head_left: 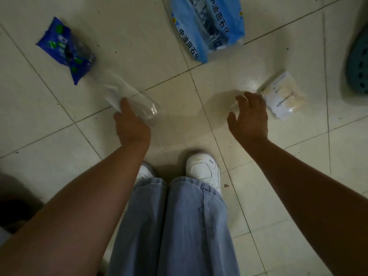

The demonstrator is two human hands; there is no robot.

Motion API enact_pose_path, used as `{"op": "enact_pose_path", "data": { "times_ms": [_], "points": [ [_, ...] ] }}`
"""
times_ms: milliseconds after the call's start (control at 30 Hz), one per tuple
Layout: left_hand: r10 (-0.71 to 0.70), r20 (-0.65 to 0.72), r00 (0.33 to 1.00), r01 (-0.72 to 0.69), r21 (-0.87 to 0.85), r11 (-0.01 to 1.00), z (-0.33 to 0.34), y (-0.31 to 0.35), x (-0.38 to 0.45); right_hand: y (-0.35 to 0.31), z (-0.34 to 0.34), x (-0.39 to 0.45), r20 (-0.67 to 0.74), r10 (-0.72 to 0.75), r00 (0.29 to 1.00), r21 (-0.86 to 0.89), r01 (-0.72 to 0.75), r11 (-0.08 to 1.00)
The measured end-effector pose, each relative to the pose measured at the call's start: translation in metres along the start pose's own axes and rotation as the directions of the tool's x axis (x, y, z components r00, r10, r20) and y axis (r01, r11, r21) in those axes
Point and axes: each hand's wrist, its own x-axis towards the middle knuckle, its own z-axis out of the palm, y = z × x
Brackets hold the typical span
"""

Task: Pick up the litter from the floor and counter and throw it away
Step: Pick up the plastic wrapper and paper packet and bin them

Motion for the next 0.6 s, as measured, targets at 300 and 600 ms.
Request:
{"op": "enact_pose_path", "data": {
  "times_ms": [300, 600],
  "points": [
    [0.557, 0.278, 0.783, -0.611, 0.176, 0.771, 0.021, 0.05, -0.069, 0.045, -0.023, 0.015, -0.118, 0.271, 0.955, 0.062, -0.265, 0.962],
    [0.606, 0.283, 0.743, -0.66, 0.163, 0.733, 0.032, 0.07, -0.062, 0.089, -0.013, 0.038, -0.103, 0.458, 0.883, 0.113, -0.447, 0.887]
  ]
}}
